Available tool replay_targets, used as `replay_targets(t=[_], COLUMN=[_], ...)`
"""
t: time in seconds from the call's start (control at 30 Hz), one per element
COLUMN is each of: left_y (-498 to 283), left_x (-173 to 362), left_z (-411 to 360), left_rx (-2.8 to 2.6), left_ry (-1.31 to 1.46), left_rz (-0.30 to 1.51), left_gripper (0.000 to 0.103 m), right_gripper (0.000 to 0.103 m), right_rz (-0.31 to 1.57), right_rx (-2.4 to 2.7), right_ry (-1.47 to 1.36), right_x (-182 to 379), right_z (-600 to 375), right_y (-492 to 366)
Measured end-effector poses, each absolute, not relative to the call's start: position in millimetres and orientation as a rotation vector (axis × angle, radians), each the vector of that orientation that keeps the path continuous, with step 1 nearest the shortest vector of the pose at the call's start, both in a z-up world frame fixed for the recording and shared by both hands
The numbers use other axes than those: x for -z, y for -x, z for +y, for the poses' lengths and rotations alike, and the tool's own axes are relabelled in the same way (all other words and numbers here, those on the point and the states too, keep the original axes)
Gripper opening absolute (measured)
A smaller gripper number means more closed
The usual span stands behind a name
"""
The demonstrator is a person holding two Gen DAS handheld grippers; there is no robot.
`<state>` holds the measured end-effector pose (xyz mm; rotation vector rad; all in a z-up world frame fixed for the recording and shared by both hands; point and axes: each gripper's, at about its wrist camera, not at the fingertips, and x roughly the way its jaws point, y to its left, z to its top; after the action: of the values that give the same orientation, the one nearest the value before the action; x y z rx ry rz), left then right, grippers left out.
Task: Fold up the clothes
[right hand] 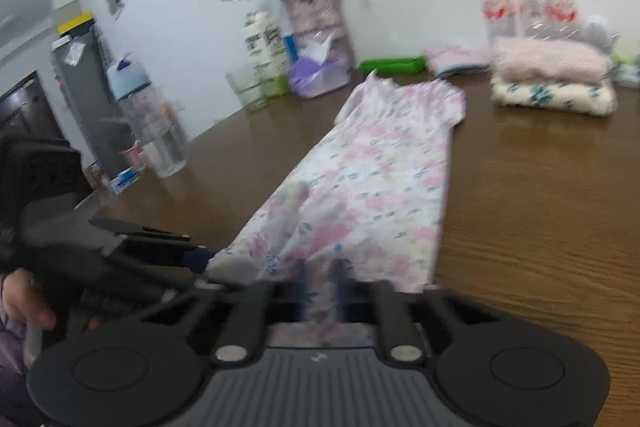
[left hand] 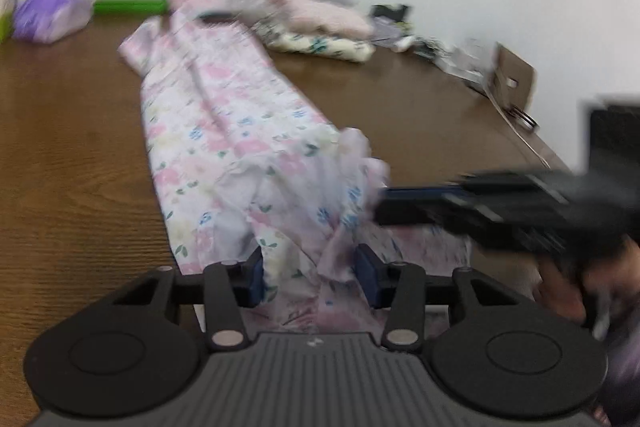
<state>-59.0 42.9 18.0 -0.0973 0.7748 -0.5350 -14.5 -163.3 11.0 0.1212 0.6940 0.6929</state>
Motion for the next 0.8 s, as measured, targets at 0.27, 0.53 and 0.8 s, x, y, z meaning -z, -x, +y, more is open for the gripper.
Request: replay_targets(t=[0.27, 0.53, 0.8], left_y=[63, 68, 62], left_x=[-26, -41, -49], left_z=[75, 20, 20], left_rx=[0.539, 0.575, 0.53], left_ry=[0.287, 0.061, 0.061], left_rz=[0.752, 0.742, 0.776], left_gripper=[0.065, 0.065, 0.008], right_gripper=[0.006, 0.037, 0.037], right_rz=[0.568, 0.459, 0.453], right_rx=[-0.531, -0.463, -0.587], right_ry=[-0.128, -0.105, -0.061], right_x=[-32, -59, -51], right_z=[-158, -208, -218], right_y=[-7, 26, 56])
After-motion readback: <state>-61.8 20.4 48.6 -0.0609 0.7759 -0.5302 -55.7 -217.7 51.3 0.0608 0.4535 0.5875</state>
